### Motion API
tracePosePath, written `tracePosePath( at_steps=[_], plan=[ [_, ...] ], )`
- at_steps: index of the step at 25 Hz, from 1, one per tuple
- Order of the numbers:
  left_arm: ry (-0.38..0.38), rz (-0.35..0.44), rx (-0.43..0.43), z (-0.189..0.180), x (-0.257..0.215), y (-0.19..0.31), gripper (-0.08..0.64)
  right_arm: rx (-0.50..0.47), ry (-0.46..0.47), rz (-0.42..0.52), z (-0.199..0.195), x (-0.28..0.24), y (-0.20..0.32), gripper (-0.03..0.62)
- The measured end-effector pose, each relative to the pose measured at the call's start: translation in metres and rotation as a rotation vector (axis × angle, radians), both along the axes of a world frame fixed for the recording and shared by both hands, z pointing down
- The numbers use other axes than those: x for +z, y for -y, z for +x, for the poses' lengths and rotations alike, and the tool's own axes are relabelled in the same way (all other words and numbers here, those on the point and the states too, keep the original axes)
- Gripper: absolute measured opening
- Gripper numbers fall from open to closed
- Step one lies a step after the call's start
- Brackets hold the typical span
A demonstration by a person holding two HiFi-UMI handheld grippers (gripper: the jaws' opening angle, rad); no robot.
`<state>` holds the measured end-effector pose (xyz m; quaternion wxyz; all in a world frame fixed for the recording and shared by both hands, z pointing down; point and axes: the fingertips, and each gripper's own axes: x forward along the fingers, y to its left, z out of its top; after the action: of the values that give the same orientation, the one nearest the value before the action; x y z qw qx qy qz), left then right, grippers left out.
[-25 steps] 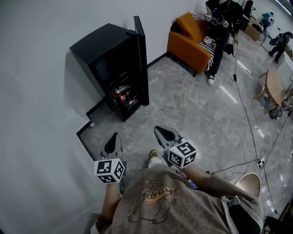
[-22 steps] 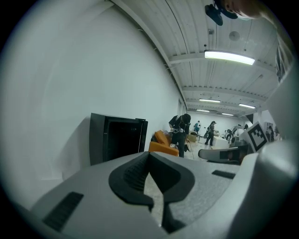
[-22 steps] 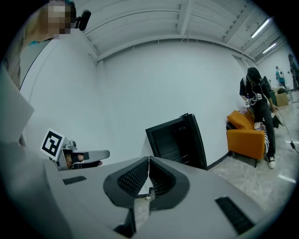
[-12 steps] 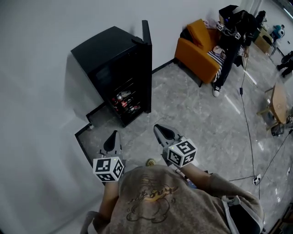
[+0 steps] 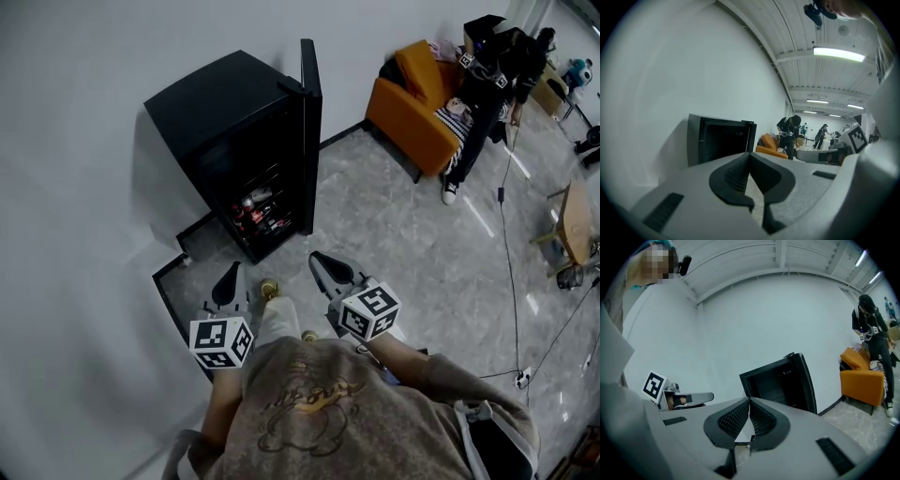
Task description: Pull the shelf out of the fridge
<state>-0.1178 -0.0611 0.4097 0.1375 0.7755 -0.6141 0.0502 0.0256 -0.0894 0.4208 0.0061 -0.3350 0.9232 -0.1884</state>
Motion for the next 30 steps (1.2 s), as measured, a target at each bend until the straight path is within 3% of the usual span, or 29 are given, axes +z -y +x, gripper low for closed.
tracePosePath(
  at_steps=[9, 18, 25, 30],
  plan=[
    [-0.002, 0.007, 0.023, -0.02, 0.006, 0.075, 0.006, 0.012, 0.029, 0.059, -0.024, -0.007, 0.066, 0.021],
    [-0.007, -0.025, 0.053, -0.039, 0.013, 0.139, 0.006, 0.029, 0.047, 0.055, -0.046, -0.01, 0.127, 0.021],
    [-0.001, -0.049, 0.061, -0.052, 0.016, 0.174, 0.006, 0.045, 0.159, -0.014, -0.061, -0.006, 0.176, 0.021],
    [0.007, -0.071, 0.066, -0.062, 0.023, 0.196, 0.006, 0.061, 0.176, -0.103, -0.075, 0.024, 0.206, 0.021]
  ],
)
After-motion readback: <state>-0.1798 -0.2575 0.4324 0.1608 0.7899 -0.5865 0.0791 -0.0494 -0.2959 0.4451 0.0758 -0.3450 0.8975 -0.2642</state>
